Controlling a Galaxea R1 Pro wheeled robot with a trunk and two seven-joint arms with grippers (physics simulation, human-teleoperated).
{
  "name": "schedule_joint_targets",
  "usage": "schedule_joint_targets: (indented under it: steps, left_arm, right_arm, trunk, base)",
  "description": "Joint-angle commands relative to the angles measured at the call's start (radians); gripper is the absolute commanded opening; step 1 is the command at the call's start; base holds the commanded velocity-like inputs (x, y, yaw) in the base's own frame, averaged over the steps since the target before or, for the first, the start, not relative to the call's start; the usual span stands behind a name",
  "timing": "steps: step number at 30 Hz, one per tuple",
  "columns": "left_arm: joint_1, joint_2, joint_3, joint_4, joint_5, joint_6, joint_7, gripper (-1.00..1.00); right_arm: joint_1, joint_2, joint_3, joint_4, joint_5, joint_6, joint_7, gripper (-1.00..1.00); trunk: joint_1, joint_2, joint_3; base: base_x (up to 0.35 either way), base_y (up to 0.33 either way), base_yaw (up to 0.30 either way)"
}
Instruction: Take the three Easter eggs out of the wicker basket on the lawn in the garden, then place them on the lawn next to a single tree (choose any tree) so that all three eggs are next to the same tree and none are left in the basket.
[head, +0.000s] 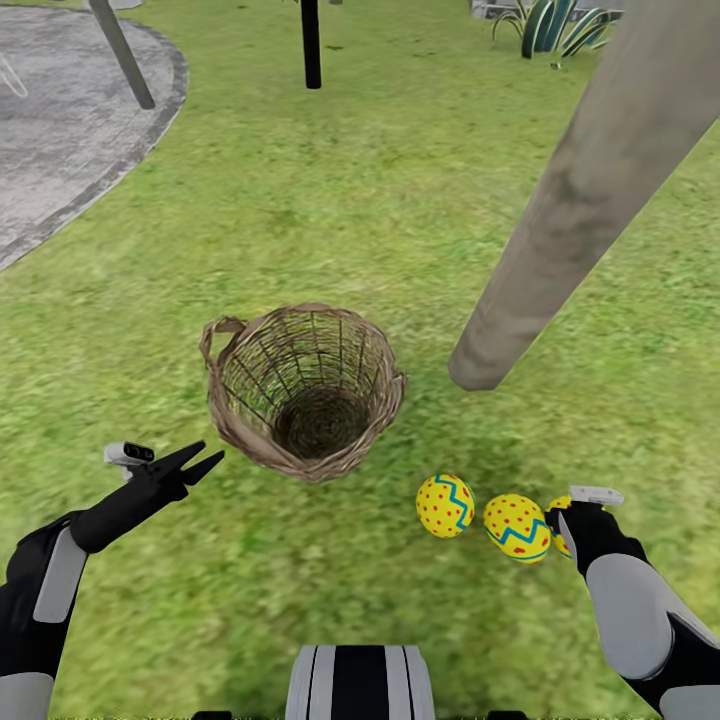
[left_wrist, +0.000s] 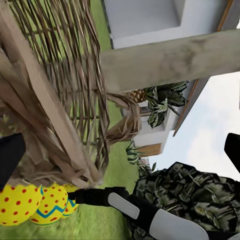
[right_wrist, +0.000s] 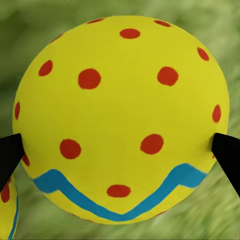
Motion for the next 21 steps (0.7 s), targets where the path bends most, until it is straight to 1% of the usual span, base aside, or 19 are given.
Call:
schedule_joint_targets:
  steps: [1,3,16,17,20,21]
  left_arm:
    - [0.000,0.000,0.000,0.000,0.003,0.008,-0.001,1.00]
    - [0.000,0.001,0.000,0.000,0.003,0.008,-0.001,1.00]
    - [0.000,0.001,0.002,0.001,0.005,0.008,-0.003,1.00]
    - [0.000,0.000,0.002,0.000,0.006,0.008,-0.004,1.00]
    - [0.000,0.001,0.001,-0.001,0.006,0.008,-0.006,1.00]
    - [0.000,0.001,0.001,0.000,0.006,0.009,-0.006,1.00]
  right_arm:
    - [-0.001,0.000,-0.004,0.000,0.004,0.002,-0.001,-1.00]
    - [-0.001,0.000,-0.004,-0.001,0.004,0.002,-0.001,-1.00]
    - [-0.001,0.000,-0.004,-0.002,0.004,0.002,0.000,-1.00]
    - [-0.001,0.000,-0.004,-0.002,0.004,0.002,0.000,1.00]
    - [-0.001,0.000,-0.004,-0.002,0.004,0.002,0.001,1.00]
    - [-0.001,0.000,-0.004,-0.002,0.004,0.002,0.001,1.00]
  trunk:
    - [0.000,-0.001,-0.005]
    - [0.001,-0.001,-0.012]
    - [0.001,-0.001,-0.012]
    - [0.001,-0.001,-0.012]
    - [0.001,-0.001,-0.012]
    - [0.001,-0.001,-0.008]
  base:
    - [0.000,0.000,0.000]
    - [0.000,0.000,0.000]
    - [0.000,0.000,0.000]
    - [0.000,0.000,0.000]
    - [0.000,0.000,0.000]
    - [0.000,0.000,0.000]
